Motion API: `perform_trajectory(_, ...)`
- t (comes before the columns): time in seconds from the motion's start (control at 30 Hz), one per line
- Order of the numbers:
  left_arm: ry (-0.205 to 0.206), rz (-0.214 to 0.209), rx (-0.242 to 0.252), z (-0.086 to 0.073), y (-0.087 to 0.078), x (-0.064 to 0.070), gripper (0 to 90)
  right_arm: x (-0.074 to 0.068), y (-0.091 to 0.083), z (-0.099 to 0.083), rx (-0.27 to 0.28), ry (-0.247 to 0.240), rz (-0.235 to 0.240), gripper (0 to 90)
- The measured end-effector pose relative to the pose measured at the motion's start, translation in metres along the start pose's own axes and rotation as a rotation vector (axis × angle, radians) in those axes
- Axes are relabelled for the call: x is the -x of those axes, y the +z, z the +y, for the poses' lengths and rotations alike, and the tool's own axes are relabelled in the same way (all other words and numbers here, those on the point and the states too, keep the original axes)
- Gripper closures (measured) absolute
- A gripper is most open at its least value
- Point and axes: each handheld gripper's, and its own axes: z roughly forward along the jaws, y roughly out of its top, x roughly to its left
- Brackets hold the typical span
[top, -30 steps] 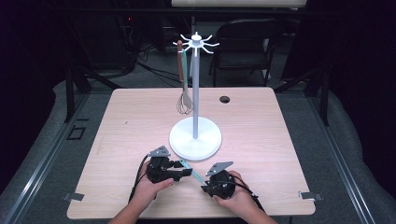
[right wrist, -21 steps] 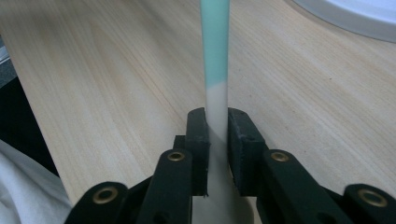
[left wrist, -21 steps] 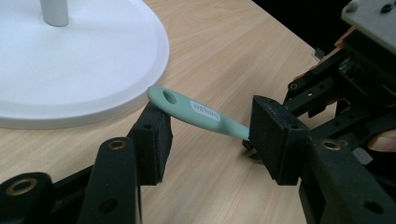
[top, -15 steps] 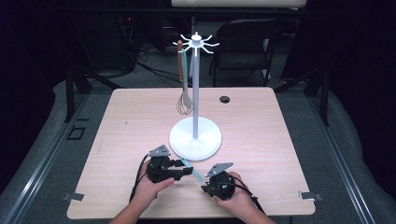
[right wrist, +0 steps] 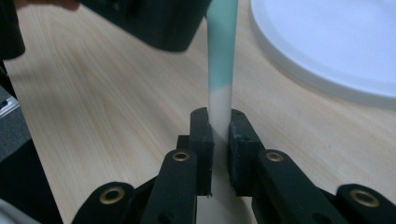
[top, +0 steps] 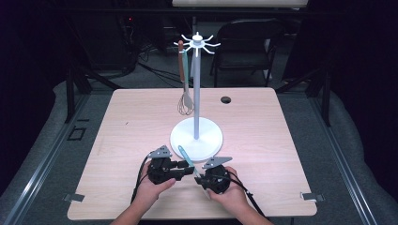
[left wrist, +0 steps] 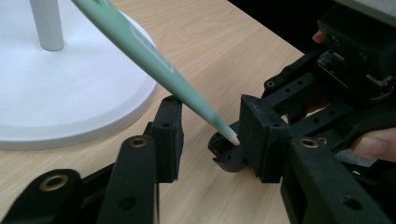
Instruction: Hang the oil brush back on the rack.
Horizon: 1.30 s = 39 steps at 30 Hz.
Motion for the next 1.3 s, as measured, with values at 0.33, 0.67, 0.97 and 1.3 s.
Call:
perform_trajectory(0.33, 0.0, -0.004, 0.039, 0.008, -0.006, 0.002, 75.3, -0.005, 0.001, 0.017, 0.062, 0.005, -0.001, 82.4)
perform_trajectory(0.67, 0.033, -0.001, 0.062, 0.016, -0.002, 0.012, 81.1, -0.005, 0.0, 0.02, 0.102, 0.018, -0.001, 83.1)
perform_trajectory(0.97, 0.042, -0.001, 0.047, 0.018, 0.005, 0.014, 84.1, -0.002, -0.002, 0.018, 0.121, 0.026, -0.005, 83.2)
perform_trajectory(1.3, 0.07, 0.014, 0.015, 0.027, 0.008, 0.015, 85.2, 0.007, -0.02, 0.01, 0.138, 0.024, 0.007, 71.4)
